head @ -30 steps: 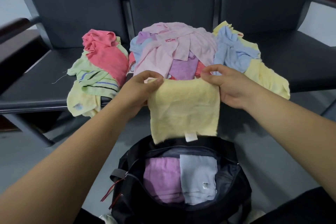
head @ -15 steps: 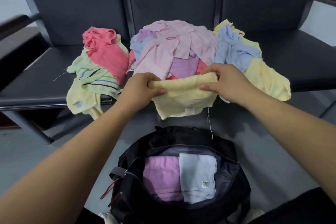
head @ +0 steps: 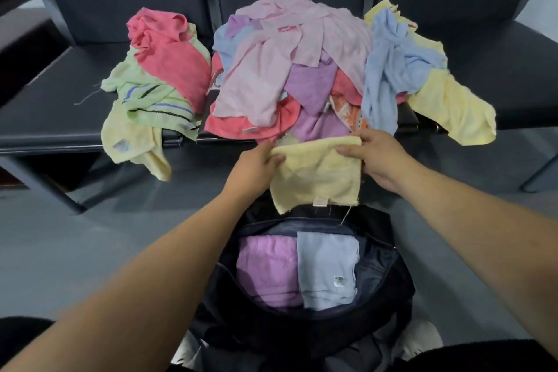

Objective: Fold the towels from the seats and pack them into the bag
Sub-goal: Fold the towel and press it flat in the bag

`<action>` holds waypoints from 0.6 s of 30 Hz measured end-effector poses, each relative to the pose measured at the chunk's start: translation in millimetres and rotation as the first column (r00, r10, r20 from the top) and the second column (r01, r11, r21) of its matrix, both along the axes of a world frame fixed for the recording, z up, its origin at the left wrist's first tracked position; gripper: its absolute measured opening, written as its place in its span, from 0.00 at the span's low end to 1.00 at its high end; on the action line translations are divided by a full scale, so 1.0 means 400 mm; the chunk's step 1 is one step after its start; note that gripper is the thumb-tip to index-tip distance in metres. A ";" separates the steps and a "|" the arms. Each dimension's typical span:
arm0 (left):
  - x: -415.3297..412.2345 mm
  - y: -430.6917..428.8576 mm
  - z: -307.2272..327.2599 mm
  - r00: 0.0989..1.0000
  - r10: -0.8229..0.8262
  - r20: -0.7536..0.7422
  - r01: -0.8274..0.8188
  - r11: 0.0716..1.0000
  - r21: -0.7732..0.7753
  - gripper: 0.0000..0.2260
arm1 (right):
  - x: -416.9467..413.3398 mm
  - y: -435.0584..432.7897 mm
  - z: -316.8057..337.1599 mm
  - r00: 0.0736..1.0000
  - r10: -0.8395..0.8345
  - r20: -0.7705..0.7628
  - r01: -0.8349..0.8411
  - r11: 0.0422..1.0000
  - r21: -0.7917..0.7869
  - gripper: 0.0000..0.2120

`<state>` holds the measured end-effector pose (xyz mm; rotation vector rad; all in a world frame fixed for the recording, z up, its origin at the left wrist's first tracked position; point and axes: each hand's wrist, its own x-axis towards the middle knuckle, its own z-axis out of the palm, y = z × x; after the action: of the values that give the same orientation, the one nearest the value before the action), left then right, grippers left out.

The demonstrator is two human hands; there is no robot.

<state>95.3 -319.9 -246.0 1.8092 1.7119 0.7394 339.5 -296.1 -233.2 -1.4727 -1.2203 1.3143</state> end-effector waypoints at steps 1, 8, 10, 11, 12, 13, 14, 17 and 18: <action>0.007 -0.007 -0.035 1.000 0.002 0.016 -0.001 0.998 -0.059 0.09 | 0.009 -0.007 -0.040 1.000 0.008 0.021 -0.007 0.999 -0.041 0.09; 0.036 -0.030 -0.313 0.990 -0.141 -0.011 0.118 0.868 -0.482 0.12 | 0.072 -0.092 -0.362 0.956 0.201 0.214 -0.102 0.912 -0.398 0.06; 0.044 -0.024 -0.393 0.985 -0.166 0.041 0.159 0.804 -0.574 0.12 | 0.085 -0.092 -0.412 0.948 0.266 0.173 -0.133 0.828 -0.544 0.03; 0.052 -0.021 -0.431 0.986 -0.154 0.063 0.160 0.784 -0.599 0.14 | 0.089 -0.085 -0.438 0.944 0.275 0.183 -0.122 0.804 -0.582 0.04; 0.065 -0.020 -0.460 0.990 -0.120 0.080 0.144 0.775 -0.616 0.17 | 0.090 -0.075 -0.466 0.942 0.254 0.220 -0.080 0.806 -0.587 0.06; 0.079 -0.017 -0.492 0.993 -0.060 0.106 0.113 0.773 -0.624 0.19 | 0.089 -0.065 -0.497 0.940 0.206 0.273 -0.015 0.823 -0.569 0.09; 0.092 -0.015 -0.523 0.991 0.010 0.132 0.076 0.773 -0.630 0.19 | 0.088 -0.057 -0.532 0.937 0.139 0.321 0.062 0.838 -0.543 0.13; 0.124 -0.014 -0.628 0.983 0.154 0.104 -0.035 0.702 -0.711 0.20 | 0.077 -0.061 -0.635 0.905 0.092 0.416 0.175 0.811 -0.558 0.22; 0.132 -0.019 -0.660 0.989 0.134 0.063 -0.042 0.660 -0.751 0.22 | 0.073 -0.072 -0.669 0.886 0.146 0.440 0.163 0.791 -0.589 0.23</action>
<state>147.9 -327.5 -509.9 1.0777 1.6788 0.0953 368.8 -324.9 -501.0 -2.3786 -1.1061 1.4805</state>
